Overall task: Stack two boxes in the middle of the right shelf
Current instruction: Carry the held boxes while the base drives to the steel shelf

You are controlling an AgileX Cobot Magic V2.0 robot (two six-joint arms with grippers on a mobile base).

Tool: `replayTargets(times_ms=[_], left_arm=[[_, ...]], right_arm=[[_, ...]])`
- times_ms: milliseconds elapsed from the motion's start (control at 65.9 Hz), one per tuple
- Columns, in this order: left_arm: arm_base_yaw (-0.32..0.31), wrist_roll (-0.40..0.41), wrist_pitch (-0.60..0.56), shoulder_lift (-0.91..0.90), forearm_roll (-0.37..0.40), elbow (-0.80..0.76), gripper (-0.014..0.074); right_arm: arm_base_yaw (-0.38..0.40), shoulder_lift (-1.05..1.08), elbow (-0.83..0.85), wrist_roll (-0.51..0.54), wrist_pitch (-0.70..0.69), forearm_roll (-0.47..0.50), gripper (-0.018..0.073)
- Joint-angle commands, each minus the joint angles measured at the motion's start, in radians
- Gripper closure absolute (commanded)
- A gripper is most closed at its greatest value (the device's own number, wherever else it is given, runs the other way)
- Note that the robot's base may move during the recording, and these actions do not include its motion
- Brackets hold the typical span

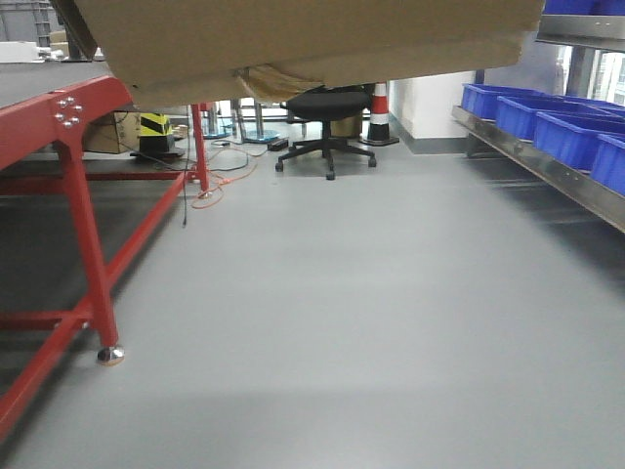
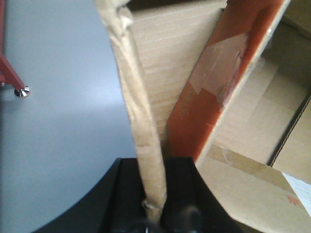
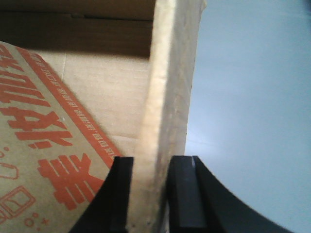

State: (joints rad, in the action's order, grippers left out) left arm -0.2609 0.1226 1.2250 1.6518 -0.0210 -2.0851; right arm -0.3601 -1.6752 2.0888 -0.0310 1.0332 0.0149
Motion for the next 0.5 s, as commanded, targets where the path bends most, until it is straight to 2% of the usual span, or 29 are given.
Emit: replayTargets(times_ms=[0, 485], left_arm=[[0.0, -0.007, -0.02, -0.011, 0.01, -0.009, 0.0707], [0.0, -0.007, -0.02, -0.011, 0.01, -0.009, 0.0707]], right_arm=[[-0.001, 0.019, 0.016, -0.005, -0.086, 0.02, 0.0713], [-0.001, 0.019, 0.016, -0.005, -0.086, 0.02, 0.0713]])
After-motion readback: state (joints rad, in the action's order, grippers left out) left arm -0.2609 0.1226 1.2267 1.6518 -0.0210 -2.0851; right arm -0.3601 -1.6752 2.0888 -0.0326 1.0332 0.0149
